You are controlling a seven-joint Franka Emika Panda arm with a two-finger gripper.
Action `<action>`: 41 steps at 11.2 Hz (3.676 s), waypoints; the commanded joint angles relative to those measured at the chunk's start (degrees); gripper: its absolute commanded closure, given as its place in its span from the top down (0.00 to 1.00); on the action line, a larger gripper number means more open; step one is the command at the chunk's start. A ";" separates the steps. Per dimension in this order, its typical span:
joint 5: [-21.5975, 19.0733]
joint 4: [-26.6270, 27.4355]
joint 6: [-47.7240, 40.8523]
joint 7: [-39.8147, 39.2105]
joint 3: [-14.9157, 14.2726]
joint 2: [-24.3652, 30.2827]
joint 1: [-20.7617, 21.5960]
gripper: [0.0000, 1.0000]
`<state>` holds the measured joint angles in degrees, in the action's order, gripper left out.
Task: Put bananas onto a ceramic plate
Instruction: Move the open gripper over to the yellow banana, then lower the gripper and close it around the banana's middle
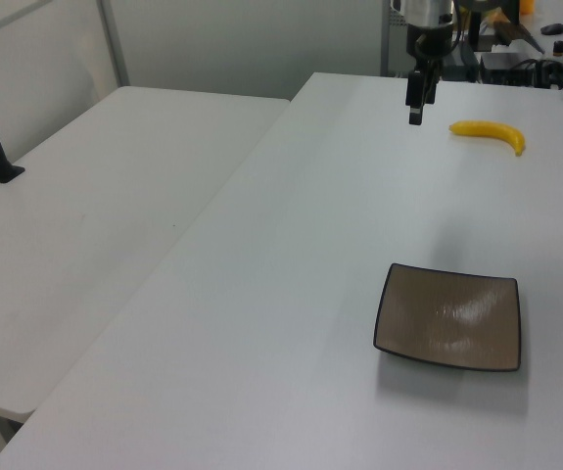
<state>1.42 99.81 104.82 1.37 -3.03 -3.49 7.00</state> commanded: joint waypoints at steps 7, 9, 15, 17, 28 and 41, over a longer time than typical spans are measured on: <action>-0.54 1.62 0.82 -2.43 -2.25 2.00 1.00 1.00; -0.45 1.62 0.82 -2.60 -2.25 2.00 1.17 1.00; 0.07 1.62 0.82 -3.31 -2.25 2.08 0.82 1.00; 0.25 1.62 0.82 -5.93 -3.03 2.26 0.56 1.00; 7.72 2.76 8.45 -20.35 -13.39 0.86 -3.84 1.00; 7.72 5.22 22.09 -25.02 -14.73 -10.65 -19.31 1.00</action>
<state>8.44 104.48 124.75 -22.80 -17.77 -12.42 -11.52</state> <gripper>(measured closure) 0.000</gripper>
